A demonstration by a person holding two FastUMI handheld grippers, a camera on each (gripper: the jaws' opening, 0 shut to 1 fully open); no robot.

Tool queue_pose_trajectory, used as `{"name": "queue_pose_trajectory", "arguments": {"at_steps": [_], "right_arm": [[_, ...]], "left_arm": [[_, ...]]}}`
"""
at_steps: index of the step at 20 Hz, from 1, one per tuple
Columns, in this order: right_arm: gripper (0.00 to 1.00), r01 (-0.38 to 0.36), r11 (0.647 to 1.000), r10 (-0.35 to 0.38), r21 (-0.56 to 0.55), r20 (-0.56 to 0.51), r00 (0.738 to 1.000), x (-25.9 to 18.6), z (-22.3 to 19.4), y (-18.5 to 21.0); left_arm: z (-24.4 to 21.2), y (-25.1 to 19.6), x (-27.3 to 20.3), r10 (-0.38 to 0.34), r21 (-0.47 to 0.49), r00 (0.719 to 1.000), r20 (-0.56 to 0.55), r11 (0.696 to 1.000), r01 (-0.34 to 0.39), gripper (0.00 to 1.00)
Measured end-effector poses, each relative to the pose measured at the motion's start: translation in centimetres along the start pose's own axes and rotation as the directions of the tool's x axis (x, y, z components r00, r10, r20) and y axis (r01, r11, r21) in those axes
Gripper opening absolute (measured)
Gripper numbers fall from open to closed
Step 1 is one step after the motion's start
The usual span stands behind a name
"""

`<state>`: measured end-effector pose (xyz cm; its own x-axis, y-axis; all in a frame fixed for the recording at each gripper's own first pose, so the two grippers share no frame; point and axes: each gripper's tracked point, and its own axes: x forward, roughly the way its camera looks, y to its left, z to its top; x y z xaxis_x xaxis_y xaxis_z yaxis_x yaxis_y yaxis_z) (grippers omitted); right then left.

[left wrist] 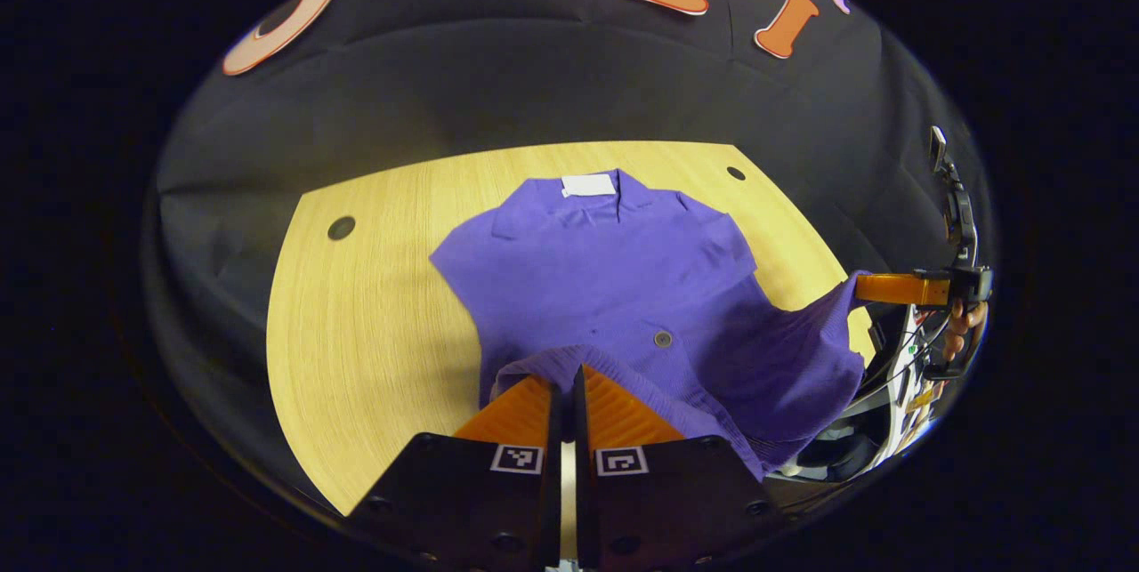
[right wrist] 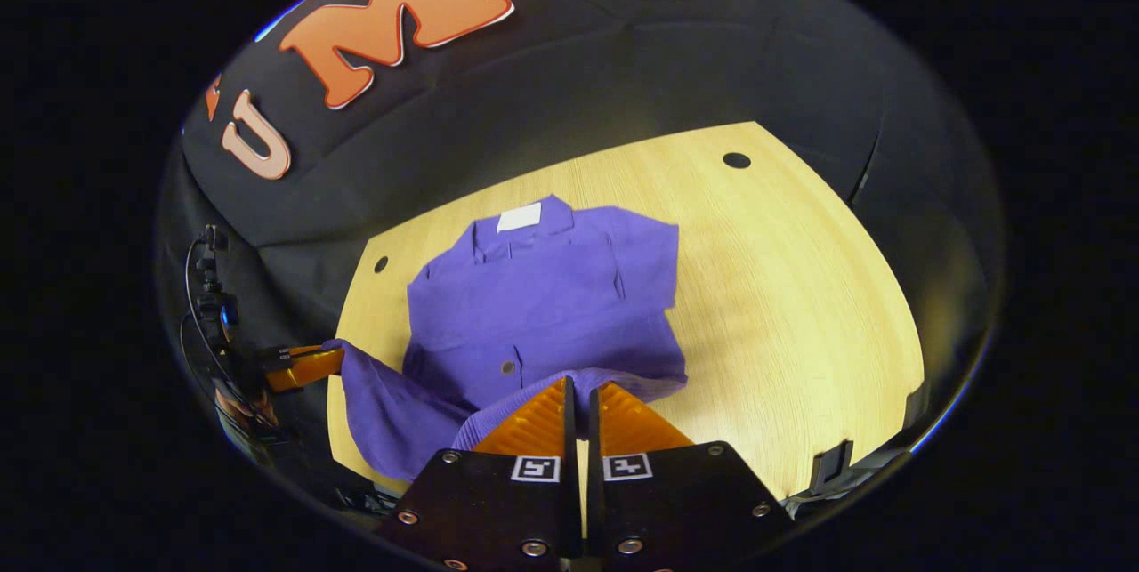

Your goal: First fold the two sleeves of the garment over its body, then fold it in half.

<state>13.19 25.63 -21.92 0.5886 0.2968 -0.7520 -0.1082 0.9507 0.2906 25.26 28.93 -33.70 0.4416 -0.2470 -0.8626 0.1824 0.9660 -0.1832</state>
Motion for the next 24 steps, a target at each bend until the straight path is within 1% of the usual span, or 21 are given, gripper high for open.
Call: {"name": "queue_pose_trajectory", "arguments": {"at_steps": [2, 6, 10, 12, 15, 18, 21, 22, 23, 24], "right_arm": [[0.03, 0.013, 1.0, -0.013, -0.016, 0.021, 1.0, 0.9, 2.2, 0.2], [0.03, -0.001, 0.999, 0.001, -0.033, 0.024, 1.0, 3.1, 6.0, -0.1], [0.03, -0.016, 0.999, 0.016, -0.031, 0.005, 1.0, 6.6, 9.9, -1.8], [0.03, -0.02, 0.999, 0.019, -0.038, -0.02, 1.0, 8.6, 11.4, -2.7], [0.03, -0.017, 0.999, 0.016, -0.037, -0.044, 0.999, 12.2, 13.6, -4.1], [0.03, -0.027, 1.0, 0.026, -0.015, -0.07, 0.997, 15.0, 14.6, -5.0], [0.04, -0.029, 0.999, 0.031, 0.021, -0.077, 0.997, 18.3, 15.6, -5.0], [0.05, -0.042, 0.998, 0.045, 0.051, -0.07, 0.997, 19.0, 16.2, -4.5], [0.07, -0.058, 0.994, 0.063, 0.087, -0.055, 0.996, 19.4, 16.9, -3.9], [0.1, -0.069, 0.991, 0.074, 0.118, -0.032, 0.997, 20.3, 17.9, -3.8]], "left_arm": [[2.4, 0.7, 0.7, 0.005, 0.026, 1.0, 0.018, 1.0, -0.005, 0.07], [8.1, 2.3, 2.5, 0.052, 0.053, 0.996, 0.066, 0.997, -0.056, 0.08], [12.5, 5.1, 5.1, 0.149, 0.066, 0.983, 0.104, 0.985, -0.157, 0.07], [14.3, 6.6, 6.5, 0.213, 0.093, 0.969, 0.127, 0.97, -0.225, 0.07], [16.5, 8.2, 8.8, 0.284, 0.09, 0.943, 0.172, 0.949, -0.302, 0.07], [17.0, 9.1, 10.8, 0.321, 0.041, 0.929, 0.183, 0.942, -0.334, 0.08], [17.5, 10.7, 12.3, 0.38, 0.001, 0.901, 0.21, 0.921, -0.389, 0.13], [17.9, 10.8, 12.7, 0.381, 0.001, 0.897, 0.222, 0.92, -0.391, 0.16], [18.7, 11.0, 12.4, 0.397, 0.004, 0.882, 0.255, 0.911, -0.412, 0.19], [19.8, 11.7, 12.6, 0.409, 0.001, 0.865, 0.29, 0.904, -0.428, 0.26]]}}
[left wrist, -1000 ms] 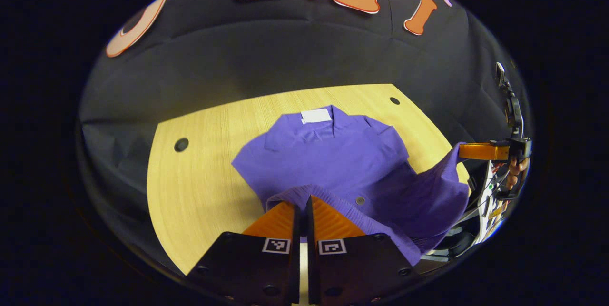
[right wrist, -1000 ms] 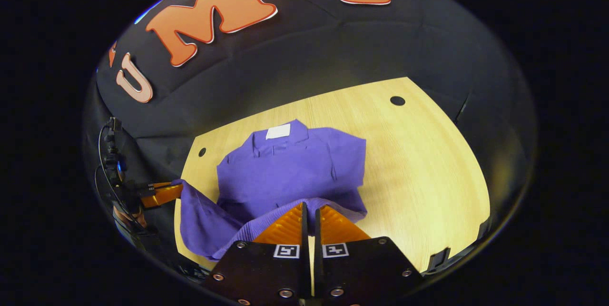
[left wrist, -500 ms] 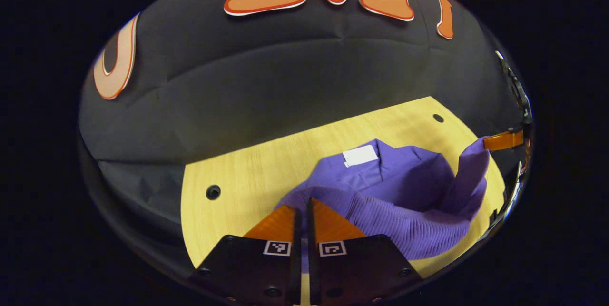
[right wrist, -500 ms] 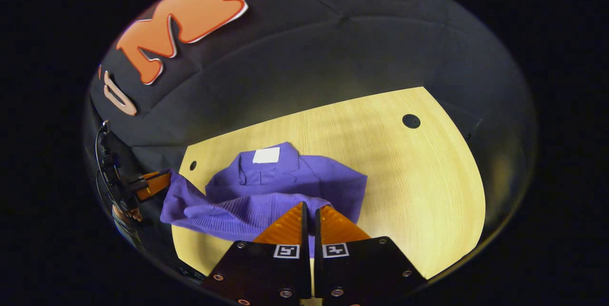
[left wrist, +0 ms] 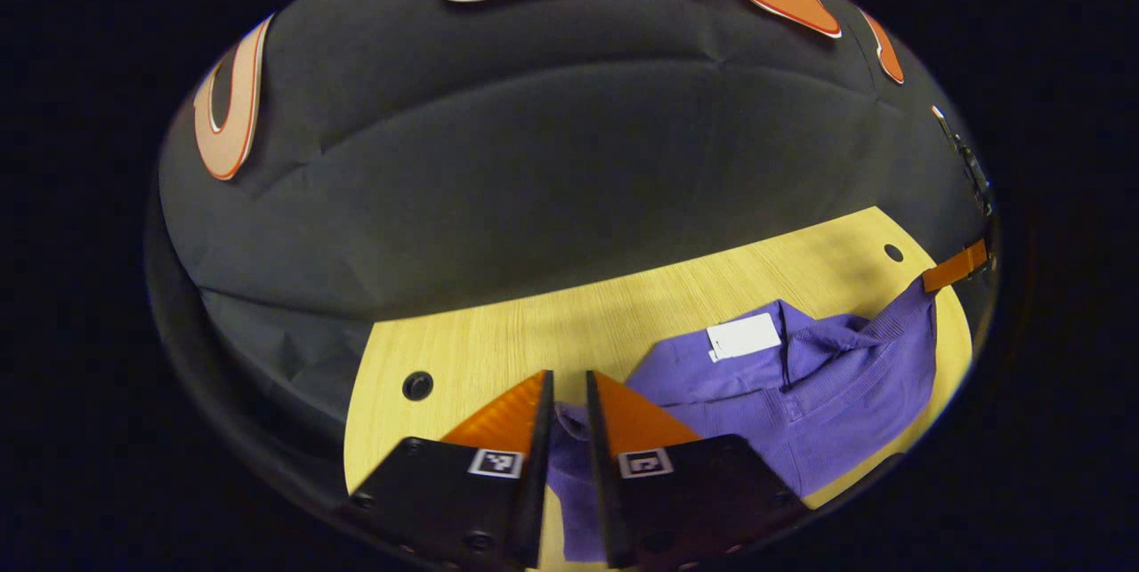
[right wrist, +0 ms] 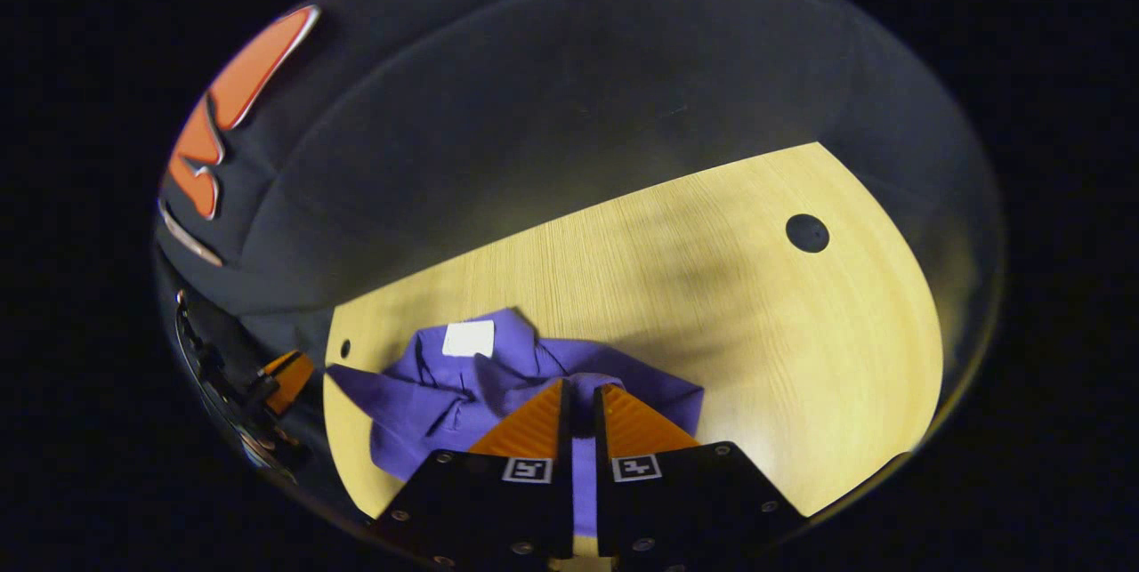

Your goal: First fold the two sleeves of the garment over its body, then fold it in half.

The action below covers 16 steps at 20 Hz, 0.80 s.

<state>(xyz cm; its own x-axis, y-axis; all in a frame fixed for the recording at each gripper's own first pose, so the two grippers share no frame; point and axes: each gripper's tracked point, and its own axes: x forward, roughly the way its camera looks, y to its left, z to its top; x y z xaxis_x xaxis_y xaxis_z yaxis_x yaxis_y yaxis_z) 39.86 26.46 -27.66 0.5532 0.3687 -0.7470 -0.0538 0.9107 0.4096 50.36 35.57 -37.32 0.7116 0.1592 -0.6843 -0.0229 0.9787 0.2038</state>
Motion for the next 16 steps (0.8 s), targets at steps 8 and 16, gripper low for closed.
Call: {"name": "queue_pose_trajectory", "arguments": {"at_steps": [8, 16], "right_arm": [[0.74, 0.1, 0.988, -0.069, -0.116, 0.25, 0.966, -3.4, 4.2, -1.0], [0.95, 0.257, 0.908, -0.035, -0.332, 0.551, 0.834, -13.9, 4.5, 4.0]], "left_arm": [[5.1, -0.2, -4.9, 0.027, -0.061, 0.981, 0.19, 0.998, -0.015, 0.99], [8.1, -0.5, -13.4, 0.001, -0.179, 0.936, 0.353, 0.982, 0.067, 0.99]]}}
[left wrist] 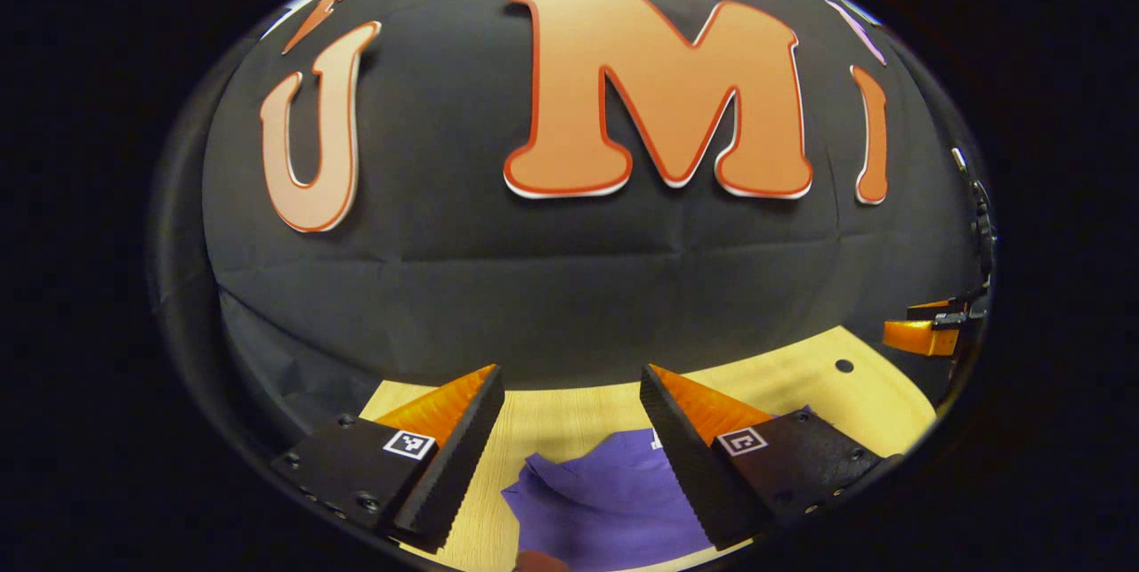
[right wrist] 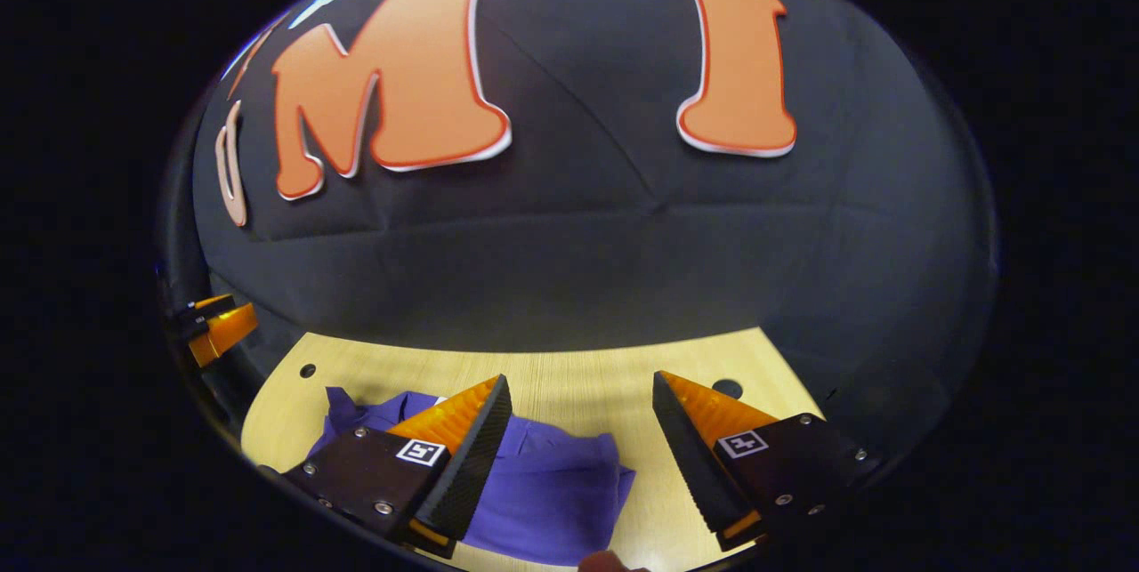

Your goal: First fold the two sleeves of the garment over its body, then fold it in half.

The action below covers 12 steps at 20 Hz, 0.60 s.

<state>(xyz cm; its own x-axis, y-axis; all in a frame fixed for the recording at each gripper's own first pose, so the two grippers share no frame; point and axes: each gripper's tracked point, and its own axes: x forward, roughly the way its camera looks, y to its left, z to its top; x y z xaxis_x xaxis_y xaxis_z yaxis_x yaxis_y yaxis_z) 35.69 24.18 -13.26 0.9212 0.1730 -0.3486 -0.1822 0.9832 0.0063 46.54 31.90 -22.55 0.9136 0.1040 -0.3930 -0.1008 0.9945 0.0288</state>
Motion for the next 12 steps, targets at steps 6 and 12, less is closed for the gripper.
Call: {"name": "queue_pose_trajectory", "arguments": {"at_steps": [6, 12], "right_arm": [[0.95, 0.031, 1.0, -0.031, 0.0, 0.115, 0.993, -6.9, 1.9, 2.7], [0.94, 0.093, 0.995, -0.079, -0.045, 0.24, 0.967, -13.1, 3.0, 4.7]], "left_arm": [[3.2, -0.5, -6.2, -0.047, -0.034, 0.992, 0.119, 0.998, 0.051, 0.99], [3.2, -0.2, -12.2, -0.07, -0.054, 0.979, 0.189, 0.995, 0.082, 0.99]]}}
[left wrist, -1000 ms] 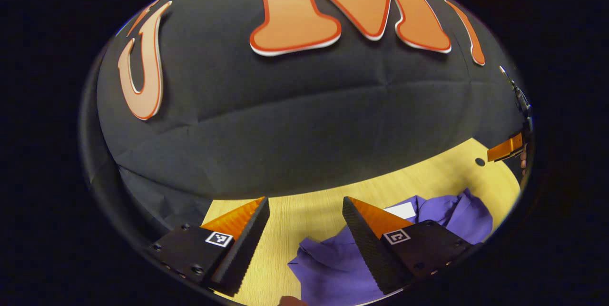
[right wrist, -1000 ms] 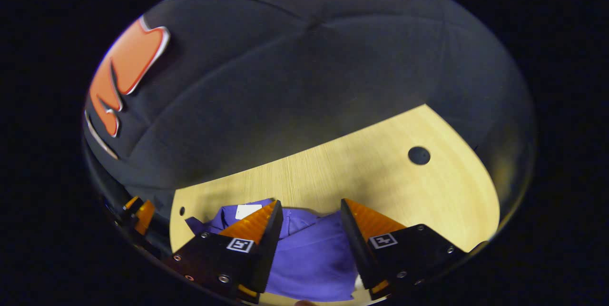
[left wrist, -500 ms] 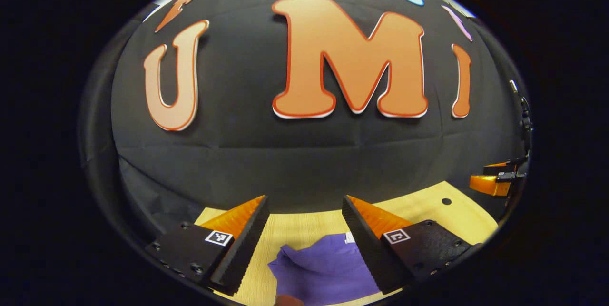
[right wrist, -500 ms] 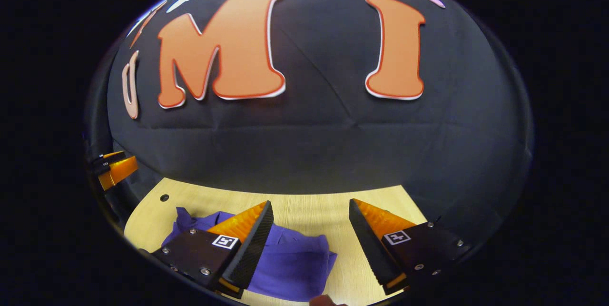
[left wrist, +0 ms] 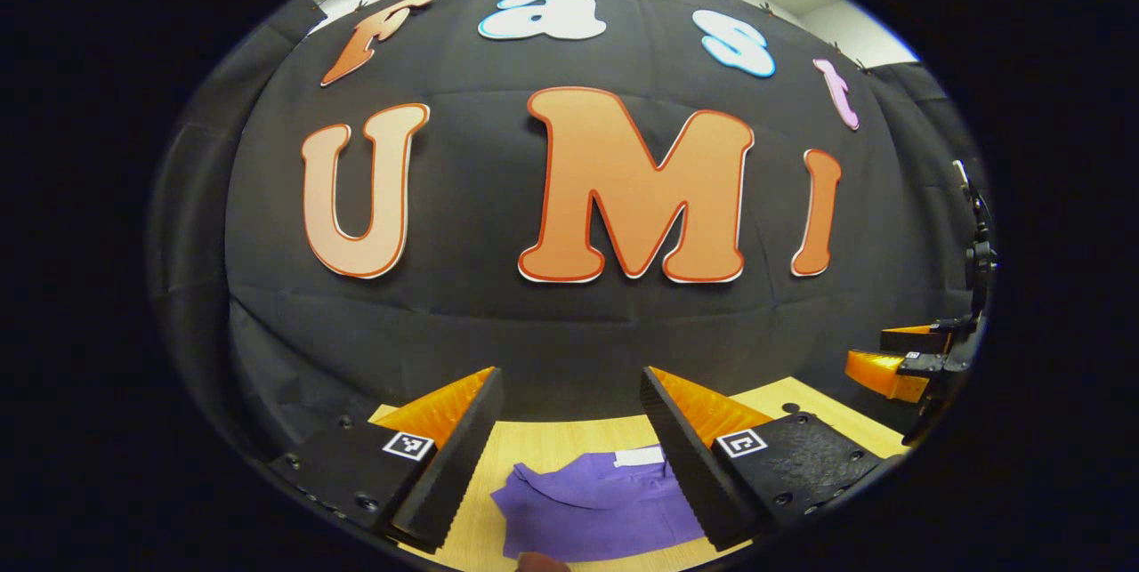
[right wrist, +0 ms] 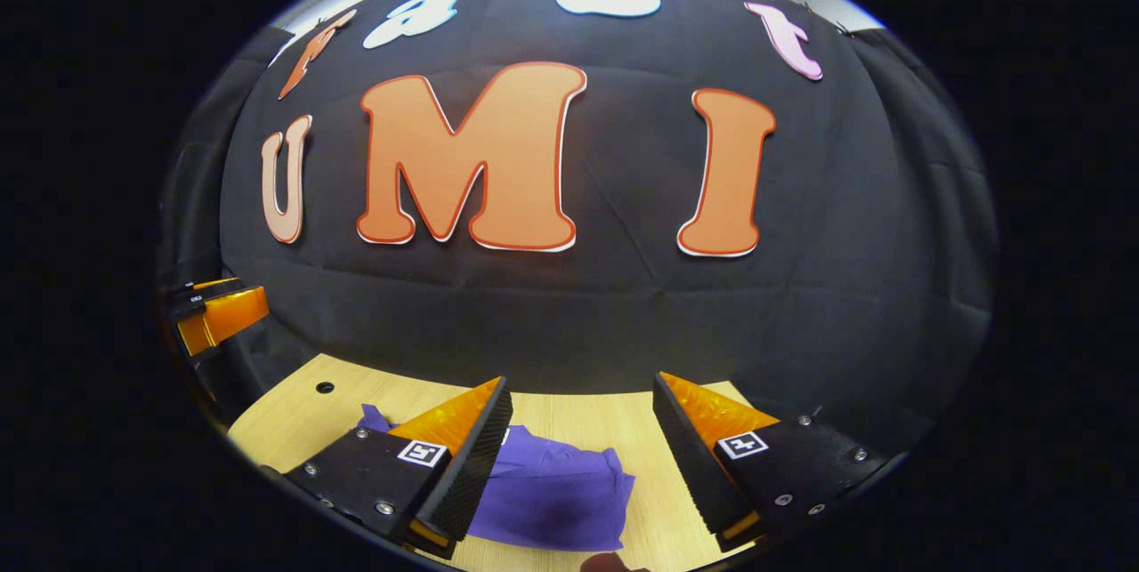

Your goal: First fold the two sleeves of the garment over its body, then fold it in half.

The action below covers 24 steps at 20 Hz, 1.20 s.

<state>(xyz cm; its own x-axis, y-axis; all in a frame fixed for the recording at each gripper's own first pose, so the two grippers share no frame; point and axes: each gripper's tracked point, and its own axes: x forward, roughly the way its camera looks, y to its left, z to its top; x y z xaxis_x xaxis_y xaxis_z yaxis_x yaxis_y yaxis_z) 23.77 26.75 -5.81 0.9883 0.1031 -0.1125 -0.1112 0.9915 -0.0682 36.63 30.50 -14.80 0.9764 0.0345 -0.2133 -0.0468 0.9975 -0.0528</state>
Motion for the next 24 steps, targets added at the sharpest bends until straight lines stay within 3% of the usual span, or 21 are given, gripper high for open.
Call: {"name": "queue_pose_trajectory", "arguments": {"at_steps": [13, 18, 24], "right_arm": [[0.94, -0.019, 0.999, 0.023, -0.046, 0.081, 0.996, -8.2, 0.9, 4.7], [0.94, -0.053, 0.996, 0.06, -0.068, 0.115, 0.991, -10.2, 1.5, 4.8], [0.94, -0.167, 0.984, 0.174, -0.063, 0.13, 0.976, -12.7, 0.7, 4.5]], "left_arm": [[-0.3, -2.8, -8.5, -0.11, 0.048, 0.986, 0.121, 0.993, 0.105, 0.98], [-0.7, -2.9, -10.9, -0.049, 0.08, 0.988, 0.143, 0.996, 0.038, 0.98], [-0.7, -3.6, -15.5, 0.059, 0.094, 0.982, 0.178, 0.993, -0.076, 1.0]]}}
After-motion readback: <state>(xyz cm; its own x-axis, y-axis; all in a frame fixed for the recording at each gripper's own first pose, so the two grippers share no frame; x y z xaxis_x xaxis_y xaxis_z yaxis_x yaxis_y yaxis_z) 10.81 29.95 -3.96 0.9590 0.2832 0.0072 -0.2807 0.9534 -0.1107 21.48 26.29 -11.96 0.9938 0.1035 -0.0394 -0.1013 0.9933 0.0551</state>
